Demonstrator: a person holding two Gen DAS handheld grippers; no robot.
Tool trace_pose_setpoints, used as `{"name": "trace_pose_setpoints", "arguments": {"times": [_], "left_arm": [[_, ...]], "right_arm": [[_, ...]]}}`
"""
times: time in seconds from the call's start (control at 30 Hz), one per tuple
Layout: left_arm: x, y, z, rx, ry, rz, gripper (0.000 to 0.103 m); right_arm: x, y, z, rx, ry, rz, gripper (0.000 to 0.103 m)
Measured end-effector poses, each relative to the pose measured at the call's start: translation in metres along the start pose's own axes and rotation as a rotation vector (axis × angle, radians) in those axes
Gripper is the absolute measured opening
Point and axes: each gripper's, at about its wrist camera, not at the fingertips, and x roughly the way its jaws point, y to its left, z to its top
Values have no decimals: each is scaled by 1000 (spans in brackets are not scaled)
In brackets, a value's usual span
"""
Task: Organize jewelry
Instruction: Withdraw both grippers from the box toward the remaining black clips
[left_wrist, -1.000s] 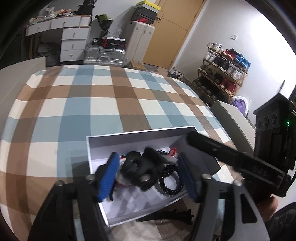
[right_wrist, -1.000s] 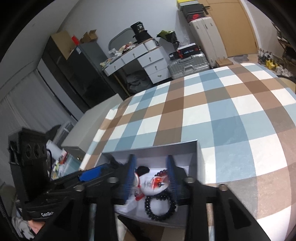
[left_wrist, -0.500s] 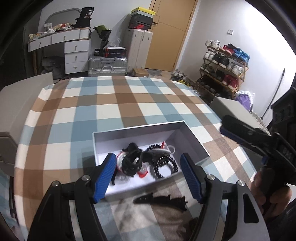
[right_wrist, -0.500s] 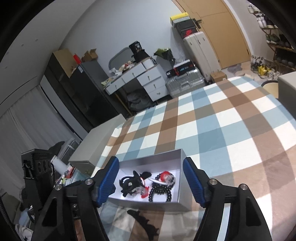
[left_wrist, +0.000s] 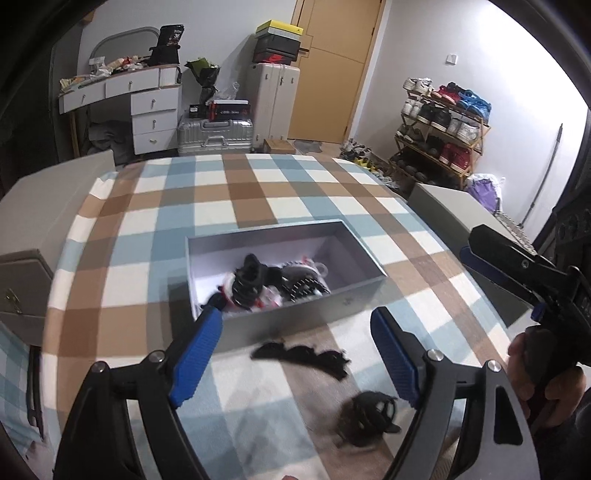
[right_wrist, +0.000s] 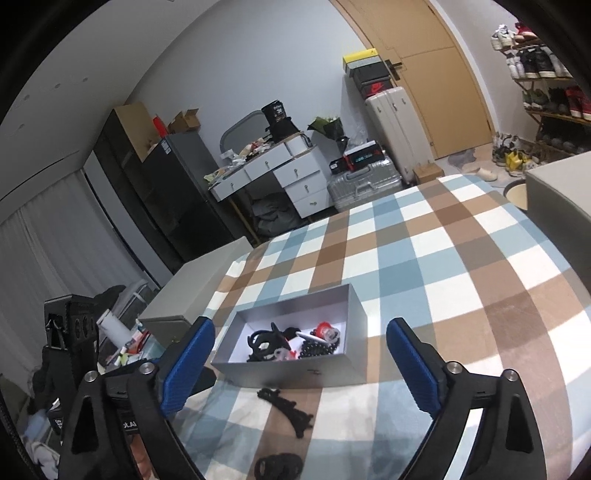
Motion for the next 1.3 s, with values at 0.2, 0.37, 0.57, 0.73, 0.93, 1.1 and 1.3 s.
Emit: {"name": "trace_pose_setpoints", "arguments": {"times": [0.2,0.37,0.57,0.73,0.93,1.1,1.3], "left_arm": [[3,-10,-18,-13,60,-58,85],[6,-20,-33,7,124,-114,86],[13,-33,-50,20,167,-190,102],[25,-39,-60,21,206,-148,102],[32,-47,-61,58,231,-100,102],[37,-50,-61,75,232,-115,101],[42,-55,-60,98,244,-133,82]], "right_arm": [[-17,-4,-14,8,0,-34,98],[-27,-14,-30,37,22,-49,100],[-35,-28,-50,63,48,-96,100],[-39,-40,-65,100,72,-112,100],[-45,-51,-80,107,81,-144,100],[-50,-63,-87,140,89,-157,100],[-50,-66,-91,141,99,-158,100]]}}
